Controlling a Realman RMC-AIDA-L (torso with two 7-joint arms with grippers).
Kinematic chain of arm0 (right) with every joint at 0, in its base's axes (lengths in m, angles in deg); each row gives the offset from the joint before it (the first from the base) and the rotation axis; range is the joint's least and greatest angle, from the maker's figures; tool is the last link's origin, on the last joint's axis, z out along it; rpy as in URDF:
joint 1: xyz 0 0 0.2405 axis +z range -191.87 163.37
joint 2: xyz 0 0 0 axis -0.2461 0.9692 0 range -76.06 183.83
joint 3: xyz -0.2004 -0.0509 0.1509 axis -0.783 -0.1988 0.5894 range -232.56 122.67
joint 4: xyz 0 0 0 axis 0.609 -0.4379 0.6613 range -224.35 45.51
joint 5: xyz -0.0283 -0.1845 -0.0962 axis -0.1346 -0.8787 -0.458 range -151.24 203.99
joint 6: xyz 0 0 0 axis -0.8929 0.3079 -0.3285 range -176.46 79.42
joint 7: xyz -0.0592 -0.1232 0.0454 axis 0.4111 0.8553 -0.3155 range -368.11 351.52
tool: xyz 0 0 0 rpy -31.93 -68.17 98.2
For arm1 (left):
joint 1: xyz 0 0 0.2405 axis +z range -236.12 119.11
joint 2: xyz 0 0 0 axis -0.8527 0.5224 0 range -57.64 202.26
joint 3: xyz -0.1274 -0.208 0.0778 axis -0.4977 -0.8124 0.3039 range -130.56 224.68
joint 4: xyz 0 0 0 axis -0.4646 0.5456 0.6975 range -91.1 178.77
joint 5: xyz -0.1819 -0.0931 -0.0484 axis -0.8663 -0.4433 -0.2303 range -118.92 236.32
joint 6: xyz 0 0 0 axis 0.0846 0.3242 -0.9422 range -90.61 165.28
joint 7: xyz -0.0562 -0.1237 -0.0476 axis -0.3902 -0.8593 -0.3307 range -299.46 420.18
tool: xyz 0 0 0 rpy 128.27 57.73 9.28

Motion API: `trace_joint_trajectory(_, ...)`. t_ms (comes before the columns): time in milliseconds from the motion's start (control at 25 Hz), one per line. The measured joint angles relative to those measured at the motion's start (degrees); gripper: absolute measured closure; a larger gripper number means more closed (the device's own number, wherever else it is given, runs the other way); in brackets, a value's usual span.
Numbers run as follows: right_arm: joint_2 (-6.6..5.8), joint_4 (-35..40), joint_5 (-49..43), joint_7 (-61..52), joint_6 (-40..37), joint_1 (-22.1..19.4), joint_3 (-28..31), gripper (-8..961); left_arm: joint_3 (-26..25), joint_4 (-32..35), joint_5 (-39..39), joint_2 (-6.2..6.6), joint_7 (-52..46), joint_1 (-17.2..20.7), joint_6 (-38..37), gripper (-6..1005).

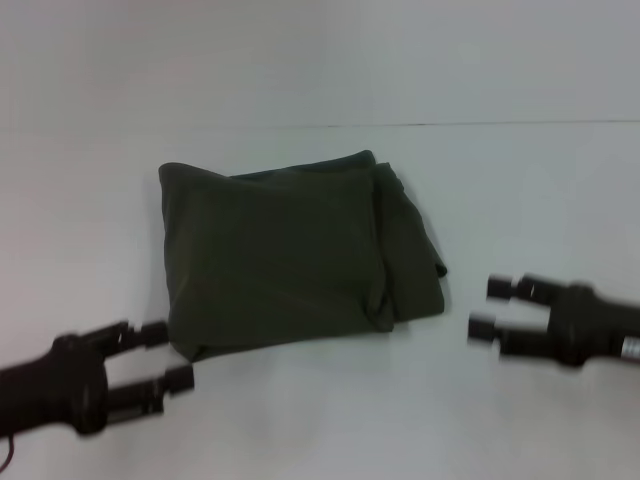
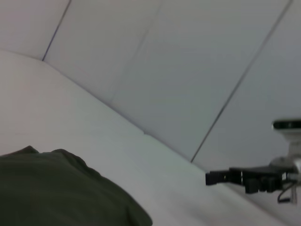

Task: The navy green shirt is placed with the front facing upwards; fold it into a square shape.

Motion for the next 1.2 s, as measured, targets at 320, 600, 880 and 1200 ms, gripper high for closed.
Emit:
trace_joint_trajectory(320, 1.91, -11.6, -2.8, 26.6, 4.7, -5.2, -1.0, 37, -0.9, -5.6, 4.8, -1.33, 23.6, 6.1, 2.8, 204)
trace_joint_trajectory(600, 2.01, -16.2, -2.8, 36.4, 6.1, -7.7, 0.2, 37, -2.3, -7.8, 6.7, -1.36, 26.9, 6.6, 5.5, 204)
trace_joint_trajectory(880, 1.99, -16.1, -3.0, 36.7, 6.3, -7.8, 0.1, 37, -2.2, -8.0, 6.8, -1.4, 27.7, 6.3, 5.9, 204)
trace_joint_trajectory(1200, 1.99, -15.9, -3.0, 36.9, 6.3, -7.8, 0.0, 38, -2.3, -8.6, 6.7, -1.4, 27.8, 6.3, 5.9, 204)
